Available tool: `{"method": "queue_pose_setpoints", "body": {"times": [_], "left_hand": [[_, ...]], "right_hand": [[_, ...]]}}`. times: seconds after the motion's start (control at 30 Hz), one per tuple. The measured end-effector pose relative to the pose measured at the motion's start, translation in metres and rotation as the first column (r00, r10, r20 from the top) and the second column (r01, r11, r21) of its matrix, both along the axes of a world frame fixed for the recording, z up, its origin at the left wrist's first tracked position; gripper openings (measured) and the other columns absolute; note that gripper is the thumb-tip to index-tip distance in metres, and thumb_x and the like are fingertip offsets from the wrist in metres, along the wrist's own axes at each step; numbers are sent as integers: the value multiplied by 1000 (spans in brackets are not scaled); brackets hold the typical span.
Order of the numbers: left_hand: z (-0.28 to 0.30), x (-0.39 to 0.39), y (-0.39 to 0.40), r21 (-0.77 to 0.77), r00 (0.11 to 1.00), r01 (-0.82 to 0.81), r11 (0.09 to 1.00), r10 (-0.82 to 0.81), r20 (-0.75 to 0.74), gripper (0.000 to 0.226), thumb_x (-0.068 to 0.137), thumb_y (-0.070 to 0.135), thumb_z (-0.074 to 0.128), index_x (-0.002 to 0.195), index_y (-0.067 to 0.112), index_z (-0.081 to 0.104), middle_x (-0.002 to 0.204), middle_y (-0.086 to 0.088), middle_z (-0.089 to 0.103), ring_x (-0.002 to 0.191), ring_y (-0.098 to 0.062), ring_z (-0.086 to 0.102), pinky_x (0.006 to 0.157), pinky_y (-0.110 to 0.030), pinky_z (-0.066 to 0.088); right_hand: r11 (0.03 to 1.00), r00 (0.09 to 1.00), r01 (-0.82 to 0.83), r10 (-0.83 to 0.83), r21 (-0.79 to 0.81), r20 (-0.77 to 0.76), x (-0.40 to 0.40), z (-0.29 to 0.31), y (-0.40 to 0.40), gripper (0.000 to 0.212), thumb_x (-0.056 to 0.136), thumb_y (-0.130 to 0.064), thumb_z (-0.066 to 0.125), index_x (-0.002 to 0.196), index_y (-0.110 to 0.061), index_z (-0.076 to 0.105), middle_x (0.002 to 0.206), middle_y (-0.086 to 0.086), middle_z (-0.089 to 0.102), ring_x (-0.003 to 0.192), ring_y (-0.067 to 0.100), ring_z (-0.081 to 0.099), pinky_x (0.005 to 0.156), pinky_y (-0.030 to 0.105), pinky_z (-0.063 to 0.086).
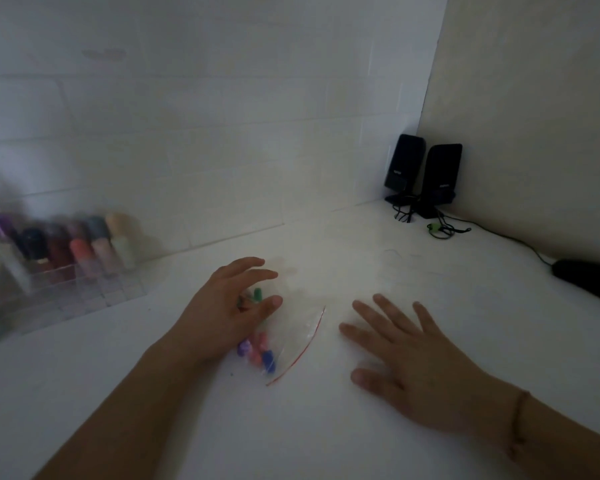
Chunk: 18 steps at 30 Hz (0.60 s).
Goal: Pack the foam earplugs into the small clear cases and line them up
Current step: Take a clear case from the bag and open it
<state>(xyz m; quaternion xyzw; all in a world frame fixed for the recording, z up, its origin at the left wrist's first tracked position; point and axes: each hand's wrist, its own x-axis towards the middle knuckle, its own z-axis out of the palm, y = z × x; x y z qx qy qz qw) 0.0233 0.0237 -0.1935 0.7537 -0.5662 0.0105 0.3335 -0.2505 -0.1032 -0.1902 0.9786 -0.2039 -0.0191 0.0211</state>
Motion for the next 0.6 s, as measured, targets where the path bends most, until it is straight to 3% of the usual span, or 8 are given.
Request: {"method": "queue_pose_setpoints", "body": {"times": [0.07,0.1,0.2,0.3,0.43,0.53,0.6], "left_hand": [[0,-2,0,-13,1000,-13,1000,12,-18,59,75,73,43,120,40,62,140,19,47,129,-3,41,103,-19,28],[0,-4,0,-18,999,-22,1000,21,-32,59,74,72,42,119,40,63,139,18,47,129,-4,42,104,-20,27],[-1,-11,-4,-41,997,-46,998,43,-69,58,74,70,43,116,37,64,137,15,50,128,-6,43,103,-18,28],[-2,-15,-7,-64,994,-52,997,46,-95,58,75,70,43,117,35,64,137,12,51,127,-7,45,101,-15,27],[-2,-17,-8,-70,995,-56,996,50,-87,61,76,71,41,120,34,62,137,14,49,129,-5,41,99,-7,21],[1,-20,-7,-121,997,-59,991,53,-48,59,79,67,43,118,30,64,136,12,52,128,-5,38,100,-2,15],[7,-25,-4,-245,998,-58,968,54,-25,49,83,60,48,114,27,67,130,11,57,124,-5,43,101,-2,20]], "right_hand": [[997,997,70,-70,-44,15,-4,-1,-10,66,93,-69,3,148,-42,27,161,-7,14,149,22,7,114,58,19],[991,992,122,-121,-62,30,-7,0,-15,67,93,-68,2,146,-40,31,160,-4,21,148,23,12,113,58,23],[984,987,150,-144,-97,68,-17,-3,-32,82,81,-79,-8,150,-42,16,162,-7,-5,148,19,-16,120,49,3],[984,985,130,-115,-121,126,-31,13,-28,87,75,-90,14,142,-40,40,160,-13,14,148,11,-11,121,41,3],[988,986,128,-118,-82,115,-51,20,-34,79,70,-88,20,129,-46,53,153,-23,25,146,2,-14,120,40,3],[989,989,79,-61,-126,137,-49,20,-38,46,80,-71,41,113,-46,62,135,-13,55,143,17,19,109,53,27],[991,980,32,-5,-128,201,-43,18,-35,41,84,-70,43,114,-47,59,125,-18,57,137,18,32,108,53,32]]}}
